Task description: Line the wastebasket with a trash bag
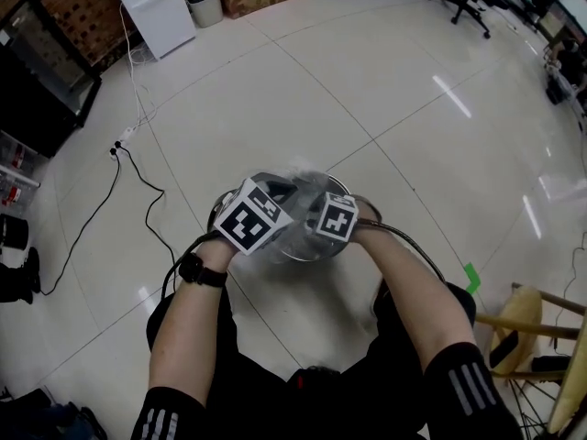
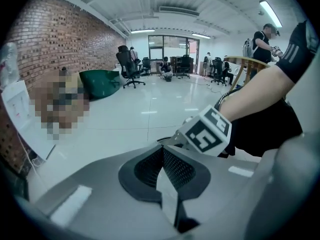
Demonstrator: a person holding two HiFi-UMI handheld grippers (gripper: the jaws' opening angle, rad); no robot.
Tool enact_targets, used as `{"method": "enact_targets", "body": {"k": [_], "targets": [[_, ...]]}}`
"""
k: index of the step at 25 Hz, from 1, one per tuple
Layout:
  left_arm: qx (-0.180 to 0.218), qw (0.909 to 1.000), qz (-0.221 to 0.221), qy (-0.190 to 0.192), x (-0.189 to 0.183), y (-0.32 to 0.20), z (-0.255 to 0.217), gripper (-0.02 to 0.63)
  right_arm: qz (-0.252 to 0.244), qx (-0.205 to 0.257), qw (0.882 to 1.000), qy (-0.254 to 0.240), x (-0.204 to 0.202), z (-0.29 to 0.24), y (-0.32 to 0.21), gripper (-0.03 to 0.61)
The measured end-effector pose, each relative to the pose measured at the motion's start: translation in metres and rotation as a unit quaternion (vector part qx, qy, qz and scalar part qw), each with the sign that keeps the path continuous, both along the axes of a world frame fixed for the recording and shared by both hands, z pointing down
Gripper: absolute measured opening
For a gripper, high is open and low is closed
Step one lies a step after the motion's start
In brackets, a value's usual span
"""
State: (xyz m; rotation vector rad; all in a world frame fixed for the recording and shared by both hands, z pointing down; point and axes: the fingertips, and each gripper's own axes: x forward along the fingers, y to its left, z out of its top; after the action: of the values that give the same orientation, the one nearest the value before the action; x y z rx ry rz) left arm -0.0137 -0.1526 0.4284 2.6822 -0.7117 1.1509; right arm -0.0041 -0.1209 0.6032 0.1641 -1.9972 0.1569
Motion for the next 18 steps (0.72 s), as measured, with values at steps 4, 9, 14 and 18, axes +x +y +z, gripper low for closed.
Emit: {"method": "enact_targets", "body": {"k": [4,9,14,18], "targets": [[-0.011,0.9998,0.016,0.001,0.007,0.012,0.011,-0.006,0.056,-0.004,0.997,-0.051,0.030,-0.067,-0.012,0.133],[0.006,0.9972,0.074,-0.012,0.038,0.041,0.020,-0.006,0.178,-0.030,0.956,-0.231,0.045,-0.152,-0.040,0.135],[0.006,0.9913,0.125,-0.042,0.065,0.072,0.050,-0.006,0.176,-0.051,0.956,-0.230,0.046,-0.139,-0.044,0.142],[0.007,0.9859,0.160,-0.050,0.079,0.090,0.059,-0.006,0.164,-0.051,0.964,-0.205,0.041,-0.115,-0.051,0.198]]}}
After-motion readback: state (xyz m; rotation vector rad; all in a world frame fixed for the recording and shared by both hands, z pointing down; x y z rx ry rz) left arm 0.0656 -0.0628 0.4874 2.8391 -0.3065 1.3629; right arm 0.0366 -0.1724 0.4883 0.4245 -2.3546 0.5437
